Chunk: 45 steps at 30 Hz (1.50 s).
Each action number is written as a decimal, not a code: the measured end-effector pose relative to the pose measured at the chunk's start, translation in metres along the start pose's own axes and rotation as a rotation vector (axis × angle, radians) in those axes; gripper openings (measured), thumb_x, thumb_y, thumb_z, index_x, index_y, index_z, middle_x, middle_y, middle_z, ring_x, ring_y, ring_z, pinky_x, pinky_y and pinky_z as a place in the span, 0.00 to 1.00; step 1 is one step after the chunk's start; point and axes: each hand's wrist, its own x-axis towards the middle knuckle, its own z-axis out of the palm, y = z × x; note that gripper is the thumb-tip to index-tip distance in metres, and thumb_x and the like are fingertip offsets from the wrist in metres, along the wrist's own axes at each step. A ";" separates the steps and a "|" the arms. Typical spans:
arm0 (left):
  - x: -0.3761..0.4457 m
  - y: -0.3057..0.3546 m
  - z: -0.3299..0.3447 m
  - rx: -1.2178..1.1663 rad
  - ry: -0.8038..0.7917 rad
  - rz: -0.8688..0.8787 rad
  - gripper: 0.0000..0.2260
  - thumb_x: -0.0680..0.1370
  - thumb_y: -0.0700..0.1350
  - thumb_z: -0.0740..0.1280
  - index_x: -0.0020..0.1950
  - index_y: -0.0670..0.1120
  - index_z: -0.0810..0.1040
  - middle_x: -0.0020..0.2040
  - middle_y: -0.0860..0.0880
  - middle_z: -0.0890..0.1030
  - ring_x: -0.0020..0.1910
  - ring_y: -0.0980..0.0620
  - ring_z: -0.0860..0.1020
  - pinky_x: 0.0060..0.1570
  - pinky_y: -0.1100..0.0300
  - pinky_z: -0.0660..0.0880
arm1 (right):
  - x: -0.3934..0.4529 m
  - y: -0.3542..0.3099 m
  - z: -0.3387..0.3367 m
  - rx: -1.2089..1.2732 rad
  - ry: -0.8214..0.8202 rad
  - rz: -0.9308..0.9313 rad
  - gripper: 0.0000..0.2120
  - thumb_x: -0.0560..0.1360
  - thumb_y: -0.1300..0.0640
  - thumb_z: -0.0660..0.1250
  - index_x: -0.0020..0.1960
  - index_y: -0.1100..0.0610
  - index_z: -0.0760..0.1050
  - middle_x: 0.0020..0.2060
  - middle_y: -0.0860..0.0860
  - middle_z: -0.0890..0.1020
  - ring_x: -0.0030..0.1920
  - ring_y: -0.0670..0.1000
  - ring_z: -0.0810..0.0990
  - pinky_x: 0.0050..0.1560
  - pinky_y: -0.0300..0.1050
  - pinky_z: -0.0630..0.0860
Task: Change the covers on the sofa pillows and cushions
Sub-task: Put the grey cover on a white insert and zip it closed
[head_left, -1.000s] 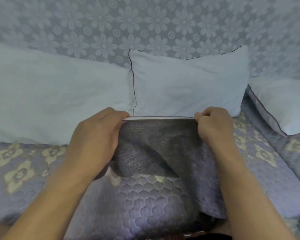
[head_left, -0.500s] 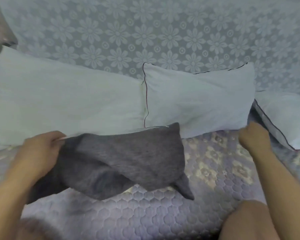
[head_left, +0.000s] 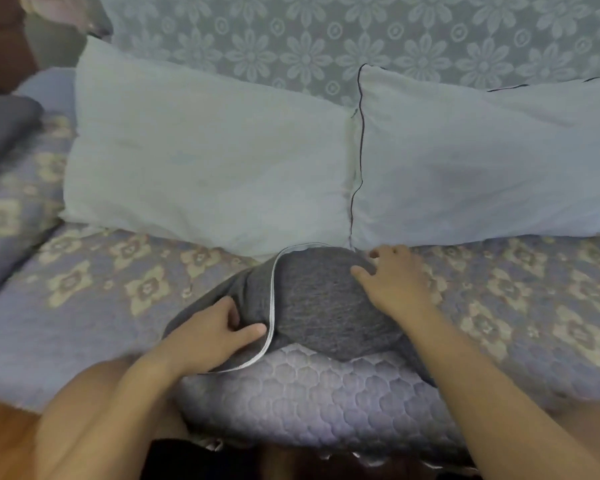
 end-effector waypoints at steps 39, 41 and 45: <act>0.022 0.042 -0.007 -0.063 0.729 0.316 0.08 0.81 0.47 0.65 0.56 0.47 0.80 0.52 0.48 0.80 0.55 0.46 0.76 0.58 0.49 0.73 | 0.007 0.020 0.000 0.224 -0.098 0.283 0.25 0.82 0.43 0.59 0.67 0.63 0.74 0.65 0.59 0.77 0.64 0.62 0.74 0.64 0.53 0.70; 0.025 0.069 0.021 -0.077 0.406 0.296 0.14 0.80 0.54 0.66 0.62 0.49 0.78 0.56 0.50 0.81 0.56 0.49 0.77 0.58 0.51 0.74 | 0.027 0.021 0.004 0.345 -0.269 0.371 0.31 0.81 0.41 0.62 0.74 0.62 0.67 0.72 0.57 0.71 0.67 0.59 0.73 0.63 0.42 0.70; 0.044 0.100 0.052 -0.182 0.150 0.112 0.23 0.79 0.55 0.68 0.71 0.48 0.73 0.63 0.49 0.80 0.63 0.48 0.77 0.62 0.54 0.73 | 0.044 0.026 0.005 0.850 -0.330 0.408 0.13 0.73 0.57 0.76 0.54 0.63 0.81 0.51 0.58 0.84 0.46 0.54 0.82 0.40 0.42 0.81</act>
